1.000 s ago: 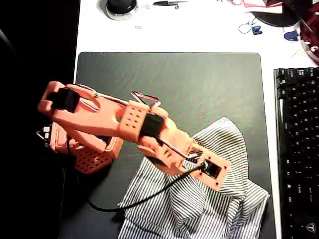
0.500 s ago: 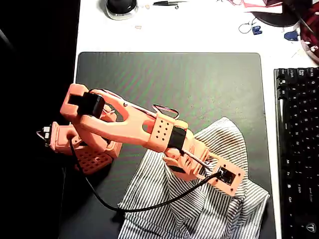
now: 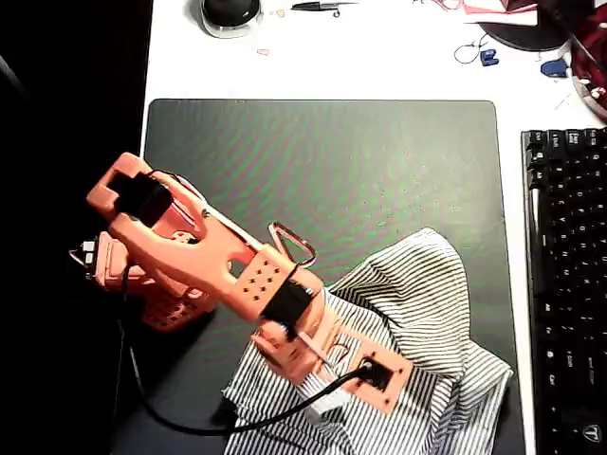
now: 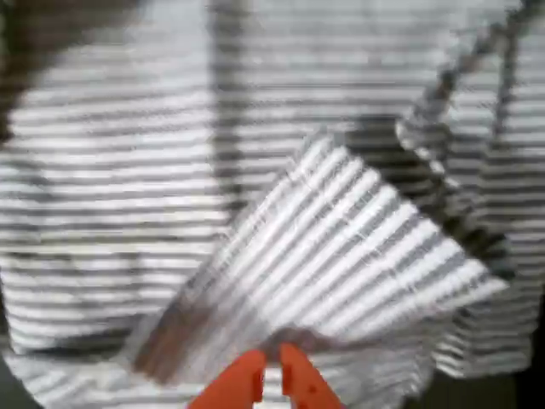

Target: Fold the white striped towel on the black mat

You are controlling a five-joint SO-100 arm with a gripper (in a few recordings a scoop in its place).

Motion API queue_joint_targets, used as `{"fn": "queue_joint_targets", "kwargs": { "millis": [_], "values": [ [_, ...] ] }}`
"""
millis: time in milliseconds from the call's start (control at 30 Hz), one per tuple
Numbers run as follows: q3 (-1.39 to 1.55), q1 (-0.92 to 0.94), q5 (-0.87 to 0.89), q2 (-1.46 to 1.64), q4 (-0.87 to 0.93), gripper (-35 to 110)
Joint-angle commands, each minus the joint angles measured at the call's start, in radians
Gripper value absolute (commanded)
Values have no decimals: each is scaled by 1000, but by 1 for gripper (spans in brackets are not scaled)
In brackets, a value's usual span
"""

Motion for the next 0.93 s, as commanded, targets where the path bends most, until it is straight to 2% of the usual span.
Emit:
{"fn": "queue_joint_targets", "kwargs": {
  "millis": [0,133,233,367,433,667,800,900],
  "values": [
    [-80,71,-67,67,87,1],
    [-143,135,-147,153,186,2],
    [-202,55,-21,153,169,3],
    [-207,-98,181,75,-15,3],
    [-193,-141,216,2,-126,3],
    [-190,-149,186,-279,-393,1],
    [-176,-94,137,-364,-408,0],
    [-160,-46,112,-351,-313,0]
  ]
}}
